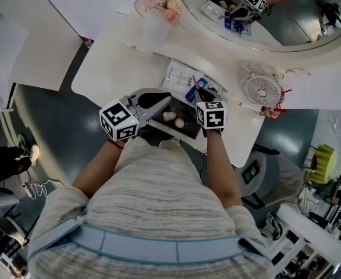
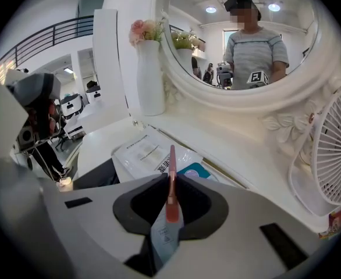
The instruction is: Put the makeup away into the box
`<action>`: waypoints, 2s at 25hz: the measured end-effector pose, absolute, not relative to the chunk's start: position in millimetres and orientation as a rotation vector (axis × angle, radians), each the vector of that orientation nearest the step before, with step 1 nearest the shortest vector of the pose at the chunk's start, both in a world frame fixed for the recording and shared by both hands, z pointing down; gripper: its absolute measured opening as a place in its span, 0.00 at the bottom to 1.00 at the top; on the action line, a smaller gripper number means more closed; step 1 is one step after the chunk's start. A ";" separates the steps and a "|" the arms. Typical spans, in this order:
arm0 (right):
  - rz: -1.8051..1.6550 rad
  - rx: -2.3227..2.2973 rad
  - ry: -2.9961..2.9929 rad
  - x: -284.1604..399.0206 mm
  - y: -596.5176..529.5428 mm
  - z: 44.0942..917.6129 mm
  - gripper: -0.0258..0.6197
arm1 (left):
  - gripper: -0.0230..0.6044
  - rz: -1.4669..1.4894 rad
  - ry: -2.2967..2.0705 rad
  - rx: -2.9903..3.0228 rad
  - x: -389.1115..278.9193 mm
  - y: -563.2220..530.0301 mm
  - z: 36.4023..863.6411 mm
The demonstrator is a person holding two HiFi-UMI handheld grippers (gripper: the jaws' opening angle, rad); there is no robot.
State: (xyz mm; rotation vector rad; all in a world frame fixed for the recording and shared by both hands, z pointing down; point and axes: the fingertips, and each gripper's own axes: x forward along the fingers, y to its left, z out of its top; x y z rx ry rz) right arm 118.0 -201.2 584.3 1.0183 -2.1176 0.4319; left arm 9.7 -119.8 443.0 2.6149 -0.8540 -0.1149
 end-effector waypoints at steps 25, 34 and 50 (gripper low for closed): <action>0.373 0.764 -2.225 88.5 -118.6 580.2 0.12 | 0.06 -0.100 -0.834 2.620 14.6 -122.3 444.4; 0.386 0.675 -2.194 81.5 -99.3 599.4 0.12 | 0.06 -0.092 -0.817 2.625 18.5 -124.1 445.6; 0.364 0.656 -2.140 83.0 -97.8 619.4 0.12 | 0.06 -0.086 -0.816 2.623 18.7 -120.5 448.1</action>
